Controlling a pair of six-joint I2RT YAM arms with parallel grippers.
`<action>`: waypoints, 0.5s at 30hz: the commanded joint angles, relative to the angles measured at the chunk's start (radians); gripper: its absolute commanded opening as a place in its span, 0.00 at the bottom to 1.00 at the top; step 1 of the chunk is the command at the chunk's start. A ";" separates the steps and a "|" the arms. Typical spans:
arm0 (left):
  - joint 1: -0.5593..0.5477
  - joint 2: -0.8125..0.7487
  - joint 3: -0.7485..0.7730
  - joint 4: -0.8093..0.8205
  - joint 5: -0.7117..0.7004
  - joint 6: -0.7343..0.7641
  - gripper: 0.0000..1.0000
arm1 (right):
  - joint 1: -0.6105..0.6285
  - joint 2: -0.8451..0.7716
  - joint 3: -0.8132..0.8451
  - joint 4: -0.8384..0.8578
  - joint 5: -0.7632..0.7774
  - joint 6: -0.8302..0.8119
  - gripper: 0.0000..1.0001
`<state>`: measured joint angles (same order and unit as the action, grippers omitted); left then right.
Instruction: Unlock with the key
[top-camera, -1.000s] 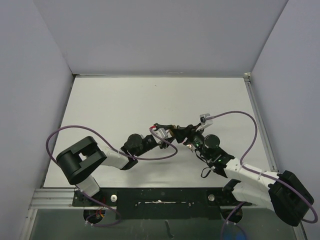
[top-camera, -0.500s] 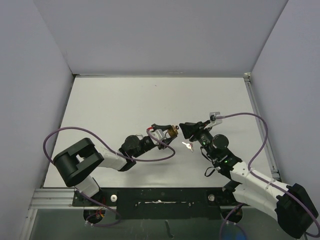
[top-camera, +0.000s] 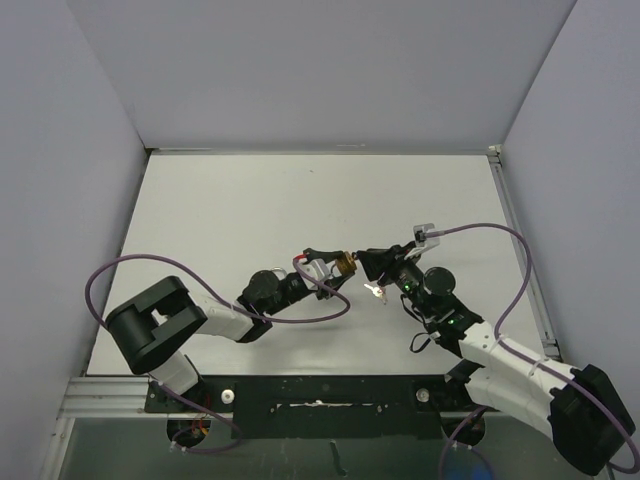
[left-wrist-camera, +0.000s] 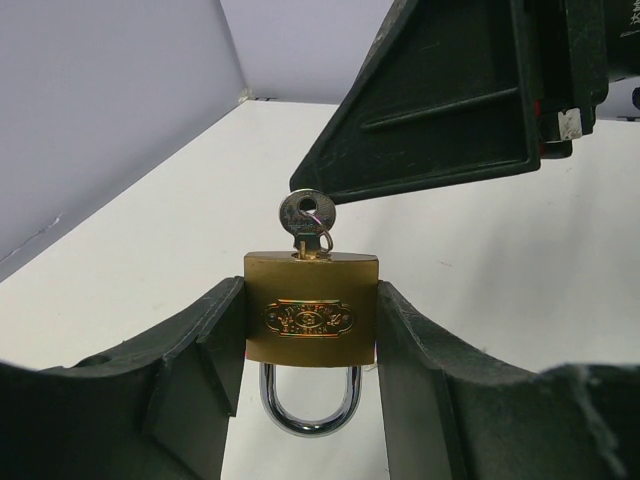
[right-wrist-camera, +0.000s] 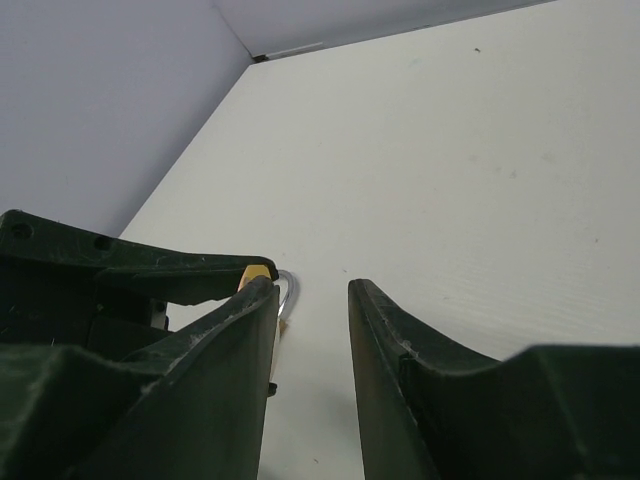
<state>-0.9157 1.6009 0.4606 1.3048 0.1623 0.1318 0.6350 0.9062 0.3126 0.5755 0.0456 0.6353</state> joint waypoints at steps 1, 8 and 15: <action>-0.005 -0.055 0.039 0.081 0.025 -0.024 0.00 | -0.003 -0.026 0.023 0.081 -0.023 -0.017 0.35; -0.003 -0.052 0.039 0.079 0.023 -0.033 0.00 | -0.008 -0.057 0.010 0.079 0.003 -0.009 0.32; -0.004 -0.051 0.046 0.063 0.032 -0.040 0.00 | -0.012 -0.046 0.016 0.088 -0.037 -0.016 0.30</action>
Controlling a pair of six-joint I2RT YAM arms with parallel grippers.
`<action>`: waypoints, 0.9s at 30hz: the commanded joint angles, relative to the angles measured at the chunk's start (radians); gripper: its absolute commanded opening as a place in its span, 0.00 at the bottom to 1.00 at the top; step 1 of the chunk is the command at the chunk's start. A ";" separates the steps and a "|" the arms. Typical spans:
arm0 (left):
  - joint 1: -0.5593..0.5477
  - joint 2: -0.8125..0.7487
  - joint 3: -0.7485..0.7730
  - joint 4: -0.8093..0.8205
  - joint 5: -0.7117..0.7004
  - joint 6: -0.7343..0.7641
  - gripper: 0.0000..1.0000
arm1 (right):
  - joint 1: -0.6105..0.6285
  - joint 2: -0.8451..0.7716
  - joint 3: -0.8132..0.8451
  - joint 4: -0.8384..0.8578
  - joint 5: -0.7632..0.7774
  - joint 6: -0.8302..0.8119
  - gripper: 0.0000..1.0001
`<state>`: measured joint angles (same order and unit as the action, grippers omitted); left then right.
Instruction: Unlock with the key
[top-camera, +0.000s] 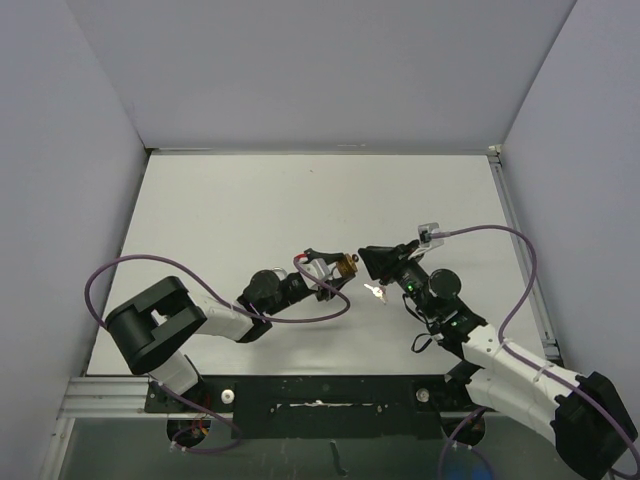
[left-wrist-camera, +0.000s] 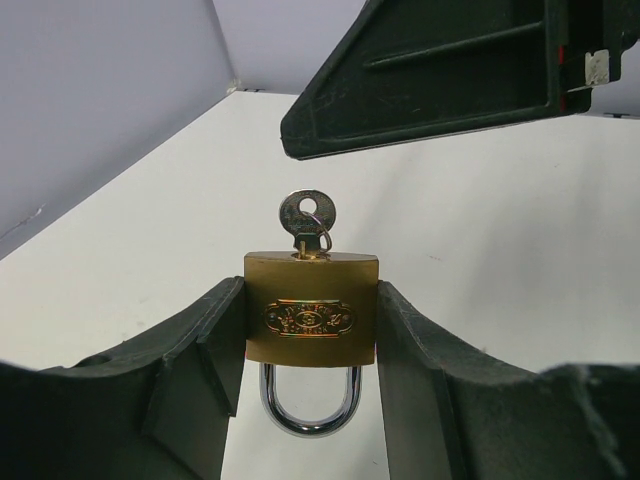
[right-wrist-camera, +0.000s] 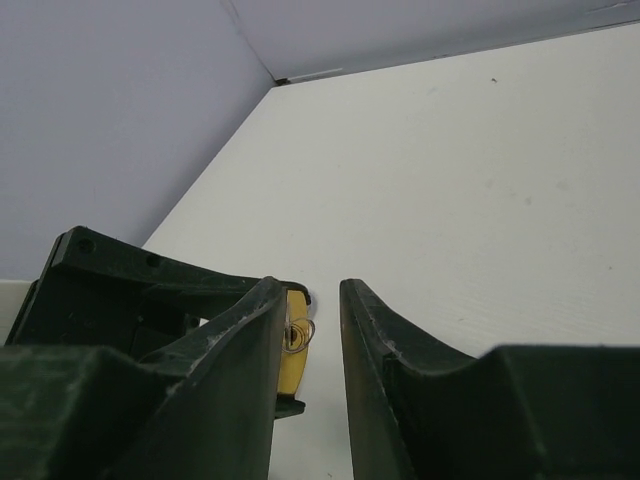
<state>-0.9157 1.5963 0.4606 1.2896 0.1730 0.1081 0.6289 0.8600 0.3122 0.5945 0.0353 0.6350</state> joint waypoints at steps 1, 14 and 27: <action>-0.003 -0.048 0.049 0.072 0.026 -0.016 0.00 | -0.006 0.006 0.019 0.068 -0.033 -0.016 0.29; -0.003 -0.050 0.068 0.049 0.038 -0.016 0.00 | -0.008 0.059 0.027 0.089 -0.072 -0.010 0.23; -0.003 -0.048 0.077 0.047 0.037 -0.016 0.00 | -0.009 0.072 0.024 0.100 -0.078 -0.003 0.09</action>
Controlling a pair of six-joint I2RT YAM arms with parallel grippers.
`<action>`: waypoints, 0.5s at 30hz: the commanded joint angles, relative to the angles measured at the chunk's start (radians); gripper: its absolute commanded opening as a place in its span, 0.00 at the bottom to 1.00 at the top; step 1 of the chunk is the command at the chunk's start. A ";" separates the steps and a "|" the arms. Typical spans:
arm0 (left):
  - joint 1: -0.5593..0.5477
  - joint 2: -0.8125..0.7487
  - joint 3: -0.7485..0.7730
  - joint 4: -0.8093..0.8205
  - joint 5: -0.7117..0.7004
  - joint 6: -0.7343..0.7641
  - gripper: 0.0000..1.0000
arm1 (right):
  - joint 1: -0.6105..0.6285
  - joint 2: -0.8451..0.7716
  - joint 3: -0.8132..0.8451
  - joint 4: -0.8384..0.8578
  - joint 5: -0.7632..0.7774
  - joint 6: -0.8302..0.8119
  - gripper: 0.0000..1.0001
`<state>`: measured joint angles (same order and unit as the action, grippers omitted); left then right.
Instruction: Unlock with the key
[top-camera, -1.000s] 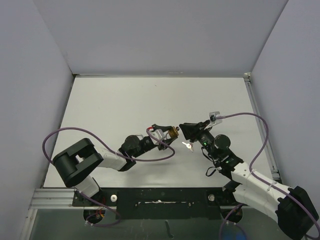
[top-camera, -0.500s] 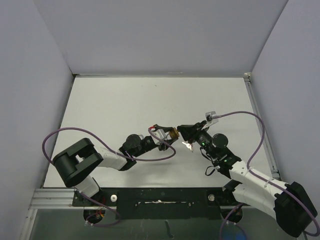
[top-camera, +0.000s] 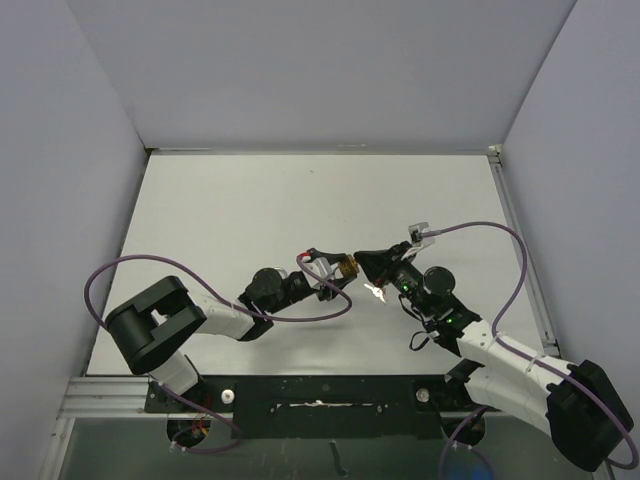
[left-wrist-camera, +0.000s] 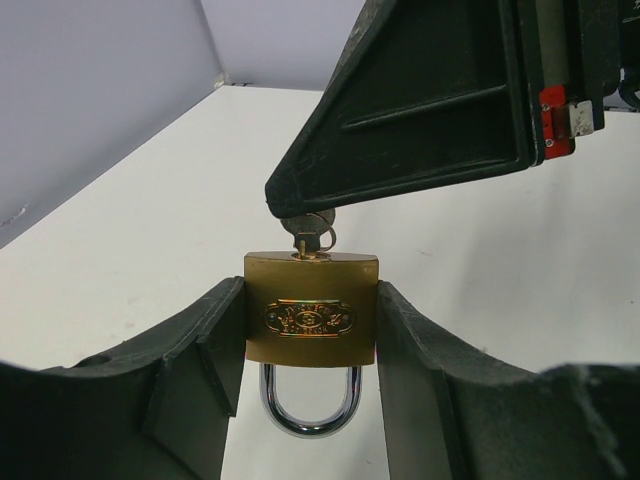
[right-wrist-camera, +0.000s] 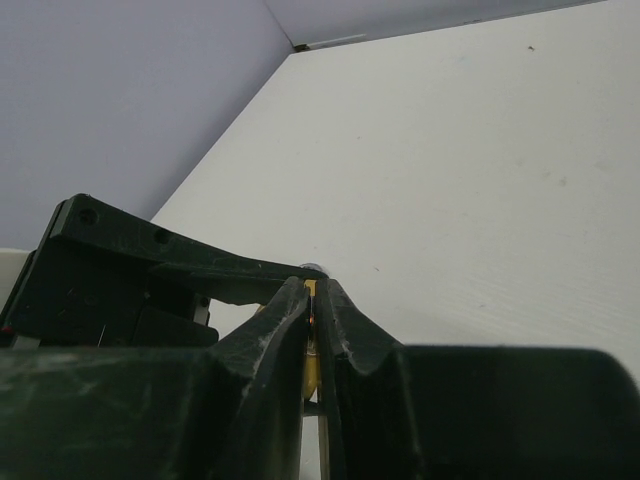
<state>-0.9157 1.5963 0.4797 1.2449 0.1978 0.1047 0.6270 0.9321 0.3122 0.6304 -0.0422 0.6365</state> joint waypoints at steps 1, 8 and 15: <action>-0.003 -0.048 0.059 0.091 0.011 -0.014 0.00 | -0.007 -0.001 0.024 0.065 -0.001 -0.005 0.07; -0.004 -0.050 0.066 0.087 0.000 -0.018 0.00 | -0.009 0.011 0.017 0.080 -0.009 0.004 0.00; -0.004 -0.056 0.065 0.115 -0.026 -0.021 0.00 | -0.007 0.044 -0.001 0.114 -0.015 0.038 0.00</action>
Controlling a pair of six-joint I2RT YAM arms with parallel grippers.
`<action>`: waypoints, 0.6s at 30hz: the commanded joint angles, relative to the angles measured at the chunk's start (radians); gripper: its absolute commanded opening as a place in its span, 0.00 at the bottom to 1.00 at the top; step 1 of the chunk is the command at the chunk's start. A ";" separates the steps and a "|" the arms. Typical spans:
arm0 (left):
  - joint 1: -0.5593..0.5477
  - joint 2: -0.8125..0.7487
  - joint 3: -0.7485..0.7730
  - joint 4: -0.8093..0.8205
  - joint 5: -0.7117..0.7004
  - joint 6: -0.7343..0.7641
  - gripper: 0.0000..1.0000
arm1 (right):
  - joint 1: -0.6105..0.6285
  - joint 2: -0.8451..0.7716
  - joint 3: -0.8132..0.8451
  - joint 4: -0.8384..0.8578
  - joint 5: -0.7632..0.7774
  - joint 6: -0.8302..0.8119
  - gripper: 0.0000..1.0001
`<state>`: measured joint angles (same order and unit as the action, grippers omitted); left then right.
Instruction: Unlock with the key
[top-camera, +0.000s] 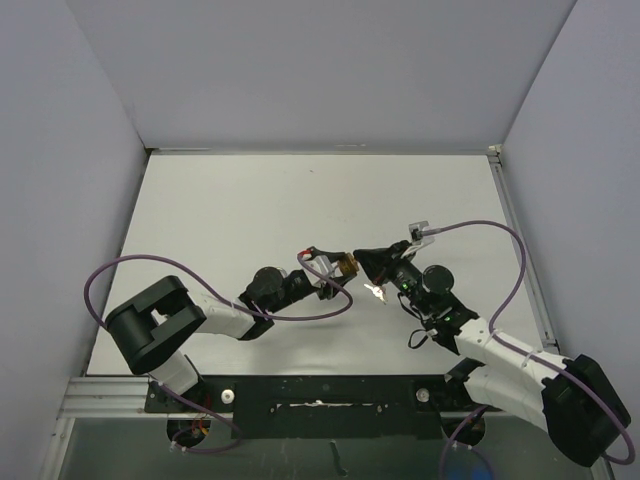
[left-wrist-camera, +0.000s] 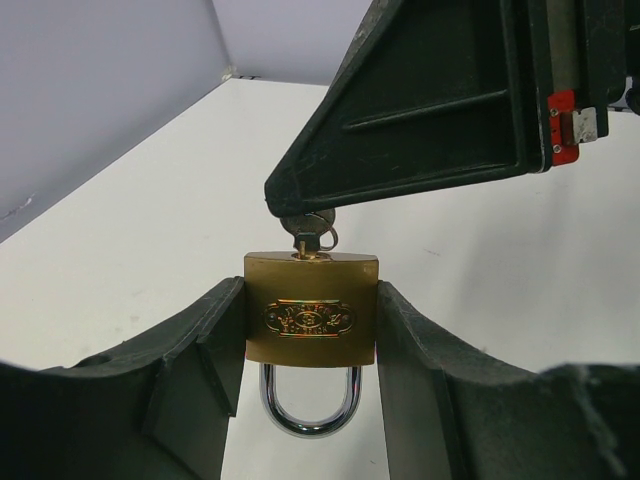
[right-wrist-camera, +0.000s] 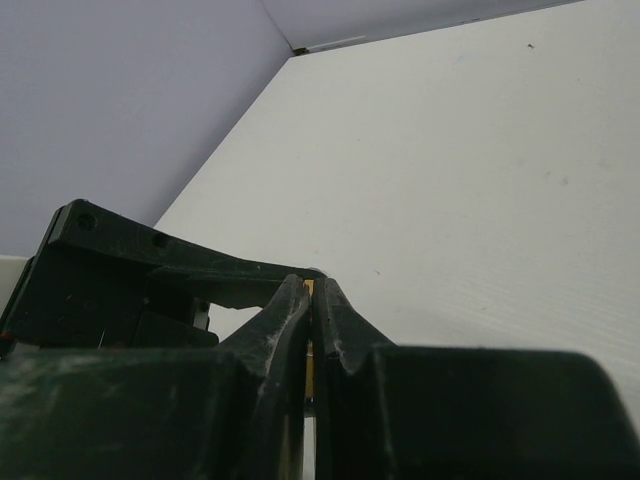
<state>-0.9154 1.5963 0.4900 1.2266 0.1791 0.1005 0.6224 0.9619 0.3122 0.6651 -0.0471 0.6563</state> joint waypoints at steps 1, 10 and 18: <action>-0.004 -0.057 0.055 0.138 -0.009 -0.018 0.00 | -0.002 0.016 -0.004 0.082 -0.010 0.021 0.00; 0.017 -0.063 0.062 0.171 0.046 -0.066 0.00 | -0.004 0.021 -0.029 0.139 -0.057 0.012 0.00; 0.047 -0.085 0.059 0.181 0.109 -0.109 0.00 | -0.004 0.004 -0.050 0.168 -0.111 -0.036 0.00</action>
<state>-0.8860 1.5833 0.4900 1.2285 0.2390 0.0444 0.6155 0.9775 0.2775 0.7773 -0.0898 0.6567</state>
